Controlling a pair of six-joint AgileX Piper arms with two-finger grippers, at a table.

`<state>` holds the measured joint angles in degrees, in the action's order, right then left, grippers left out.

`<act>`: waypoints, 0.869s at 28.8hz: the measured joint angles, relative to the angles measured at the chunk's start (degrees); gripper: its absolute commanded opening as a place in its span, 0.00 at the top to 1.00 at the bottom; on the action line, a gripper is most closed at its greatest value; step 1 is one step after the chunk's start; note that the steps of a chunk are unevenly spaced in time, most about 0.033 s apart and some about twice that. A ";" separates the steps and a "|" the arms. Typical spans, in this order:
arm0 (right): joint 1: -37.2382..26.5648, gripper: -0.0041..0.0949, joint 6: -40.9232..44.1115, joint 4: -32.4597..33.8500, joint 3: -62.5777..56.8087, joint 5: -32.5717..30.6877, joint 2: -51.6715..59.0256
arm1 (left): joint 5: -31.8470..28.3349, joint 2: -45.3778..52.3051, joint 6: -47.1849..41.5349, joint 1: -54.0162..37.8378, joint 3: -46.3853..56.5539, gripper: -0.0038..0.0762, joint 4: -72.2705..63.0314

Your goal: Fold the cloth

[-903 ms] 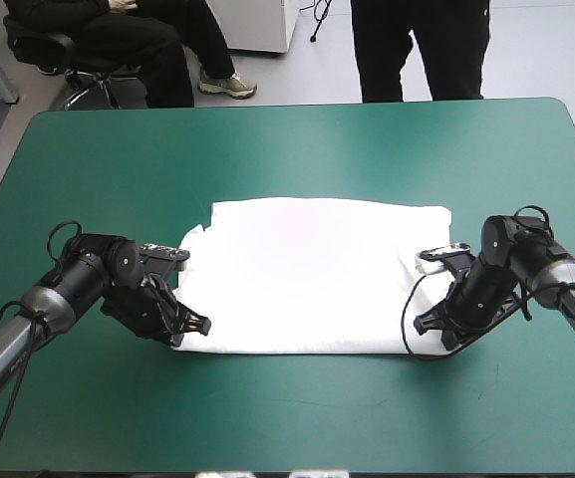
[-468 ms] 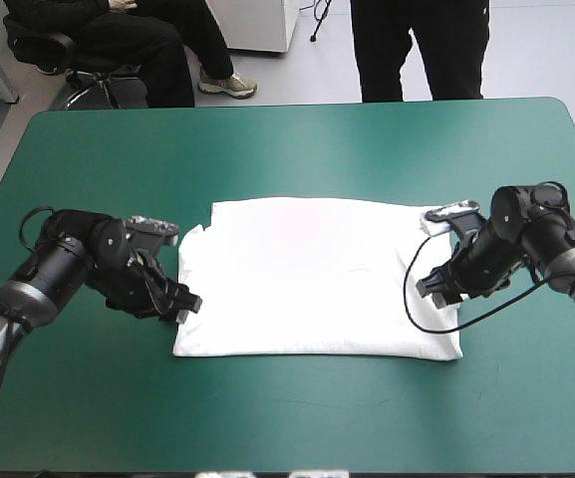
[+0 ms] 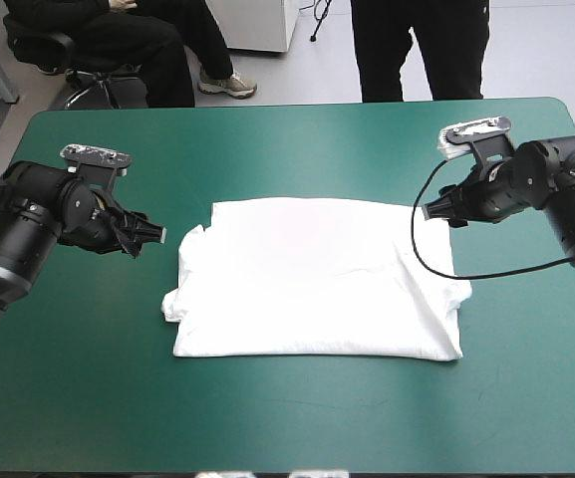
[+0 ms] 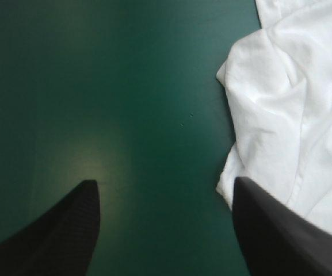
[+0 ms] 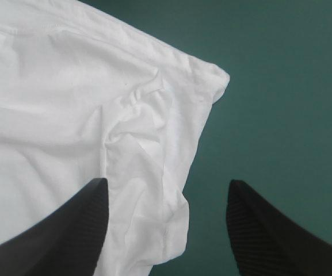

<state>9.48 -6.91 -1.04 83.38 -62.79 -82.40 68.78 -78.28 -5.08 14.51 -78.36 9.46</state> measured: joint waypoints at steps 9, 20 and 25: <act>0.00 0.39 -1.45 0.59 0.00 0.11 0.00 | -4.84 -11.43 -0.18 -1.01 0.18 0.36 -4.18; 0.00 0.39 -2.85 1.87 0.00 -0.24 0.00 | -10.84 -22.41 -0.25 -1.01 0.18 0.36 -8.23; 0.00 0.38 -3.08 1.87 0.00 -0.24 0.00 | -12.28 -26.53 -0.32 -1.01 0.18 0.41 -8.40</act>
<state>9.48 -9.98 0.84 83.38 -63.03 -82.40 56.50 -104.81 -5.41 13.50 -78.19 1.06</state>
